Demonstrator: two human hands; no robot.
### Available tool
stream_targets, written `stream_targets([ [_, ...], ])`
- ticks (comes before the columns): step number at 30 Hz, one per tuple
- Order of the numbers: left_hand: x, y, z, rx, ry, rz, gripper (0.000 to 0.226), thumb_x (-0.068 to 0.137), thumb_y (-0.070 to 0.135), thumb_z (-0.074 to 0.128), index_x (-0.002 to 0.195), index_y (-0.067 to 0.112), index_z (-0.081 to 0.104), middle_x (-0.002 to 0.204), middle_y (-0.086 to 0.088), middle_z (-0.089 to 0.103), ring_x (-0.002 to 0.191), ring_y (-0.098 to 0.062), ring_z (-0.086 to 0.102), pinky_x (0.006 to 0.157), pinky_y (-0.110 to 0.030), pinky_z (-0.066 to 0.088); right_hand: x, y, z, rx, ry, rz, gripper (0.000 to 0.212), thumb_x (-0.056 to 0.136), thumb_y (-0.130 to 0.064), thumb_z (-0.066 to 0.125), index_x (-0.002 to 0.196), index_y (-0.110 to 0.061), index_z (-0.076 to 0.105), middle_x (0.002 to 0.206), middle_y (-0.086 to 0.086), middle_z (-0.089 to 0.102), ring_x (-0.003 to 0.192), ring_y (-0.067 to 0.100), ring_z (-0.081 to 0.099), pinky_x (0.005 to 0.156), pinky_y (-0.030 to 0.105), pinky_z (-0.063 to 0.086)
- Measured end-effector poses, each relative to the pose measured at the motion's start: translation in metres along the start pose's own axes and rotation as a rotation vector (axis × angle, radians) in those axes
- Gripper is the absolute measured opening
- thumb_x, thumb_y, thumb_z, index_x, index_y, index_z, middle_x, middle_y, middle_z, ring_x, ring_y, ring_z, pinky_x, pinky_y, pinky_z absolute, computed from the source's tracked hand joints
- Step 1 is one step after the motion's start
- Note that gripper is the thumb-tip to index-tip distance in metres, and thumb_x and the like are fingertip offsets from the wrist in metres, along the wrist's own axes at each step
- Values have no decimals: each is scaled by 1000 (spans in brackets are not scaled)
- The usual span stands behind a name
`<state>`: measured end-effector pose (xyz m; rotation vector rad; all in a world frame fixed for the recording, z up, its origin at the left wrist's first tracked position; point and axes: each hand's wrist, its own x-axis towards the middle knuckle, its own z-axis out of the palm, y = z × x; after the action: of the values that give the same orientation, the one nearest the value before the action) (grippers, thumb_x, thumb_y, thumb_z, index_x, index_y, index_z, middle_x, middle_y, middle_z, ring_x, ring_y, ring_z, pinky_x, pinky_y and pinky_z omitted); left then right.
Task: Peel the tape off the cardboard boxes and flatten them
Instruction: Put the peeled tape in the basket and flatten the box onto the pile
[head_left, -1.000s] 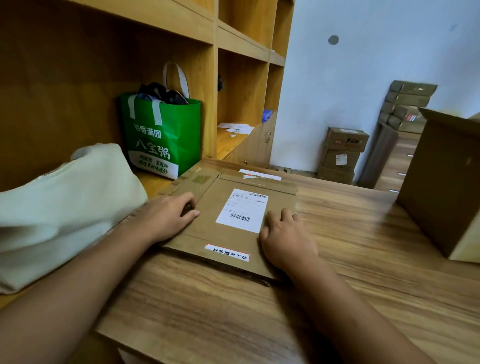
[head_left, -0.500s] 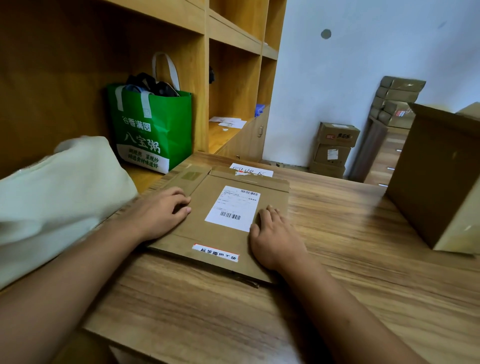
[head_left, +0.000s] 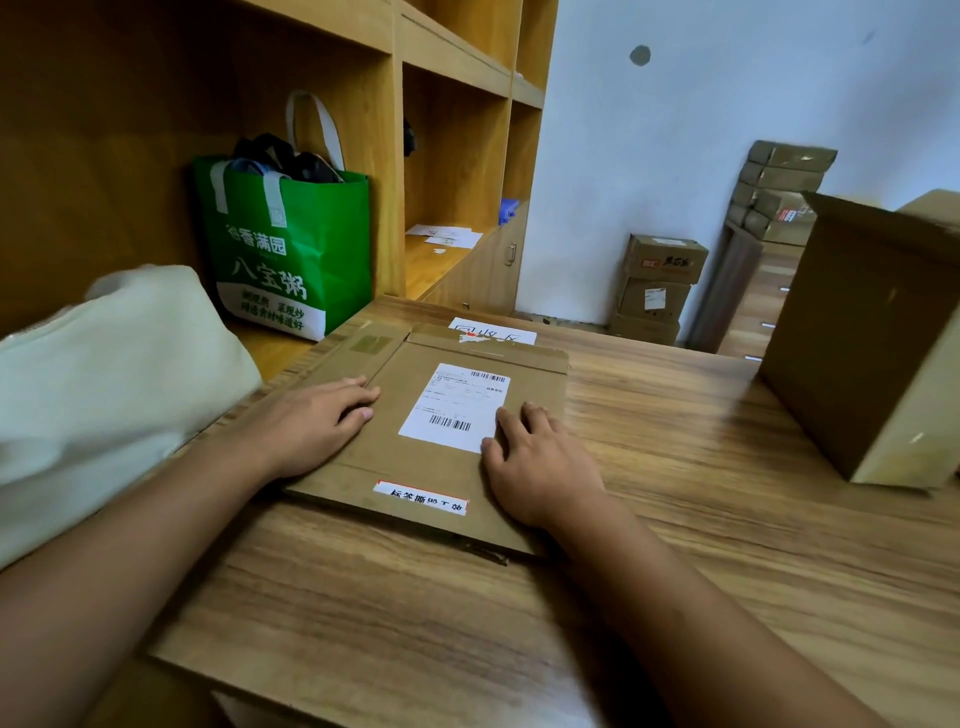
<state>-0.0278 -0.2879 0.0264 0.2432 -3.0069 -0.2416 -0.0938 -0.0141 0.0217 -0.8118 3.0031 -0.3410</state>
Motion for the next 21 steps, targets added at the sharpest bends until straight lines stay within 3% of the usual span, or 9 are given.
stream_targets([
  [3, -3, 9, -9, 27, -20, -2, 47, 105, 47, 35, 152, 42, 36, 162, 17, 26, 147, -8, 29, 116, -34, 27, -1, -2, -2, 28, -31, 12, 60, 105, -47, 24, 159, -21, 23, 168, 15, 15, 155, 29, 13, 125, 42, 13],
  [5, -6, 17, -18, 93, 5, 8, 45, 105, 46, 36, 150, 42, 39, 161, 16, 29, 145, -11, 33, 112, -33, 31, -3, -3, -5, 62, 11, 15, 58, 105, -46, 27, 157, -19, 30, 167, 15, 18, 155, 29, 14, 125, 42, 13],
  [8, -15, 32, -36, 74, 153, -3, 35, 103, 48, 42, 135, 46, 55, 149, 20, 47, 134, -12, 48, 95, -33, 42, -11, -6, -21, 184, 182, 2, 45, 107, -35, 34, 141, -13, 53, 156, 16, 40, 148, 31, 30, 120, 37, 21],
  [12, -34, 66, -54, -75, 232, 13, 27, 100, 48, 48, 122, 47, 63, 131, 14, 64, 117, -17, 58, 78, -31, 39, -29, -2, -47, 410, 363, -12, 35, 105, -28, 41, 129, -14, 63, 134, 6, 60, 126, 25, 51, 107, 35, 39],
  [17, -74, 129, -54, -298, 218, 199, 35, 97, 61, 41, 125, 51, 59, 126, 30, 52, 116, -5, 53, 87, -28, 39, -89, 27, -67, 467, 390, -65, 36, 103, -27, 44, 135, -20, 60, 134, -1, 57, 127, 16, 50, 108, 36, 41],
  [21, -108, 176, -29, -308, 132, 318, 54, 89, 77, 26, 129, 56, 54, 130, 42, 46, 123, 16, 41, 98, -16, 37, -161, 69, -77, 424, 335, -68, 36, 104, -27, 46, 139, -29, 55, 137, -13, 52, 129, 3, 45, 107, 19, 37],
])
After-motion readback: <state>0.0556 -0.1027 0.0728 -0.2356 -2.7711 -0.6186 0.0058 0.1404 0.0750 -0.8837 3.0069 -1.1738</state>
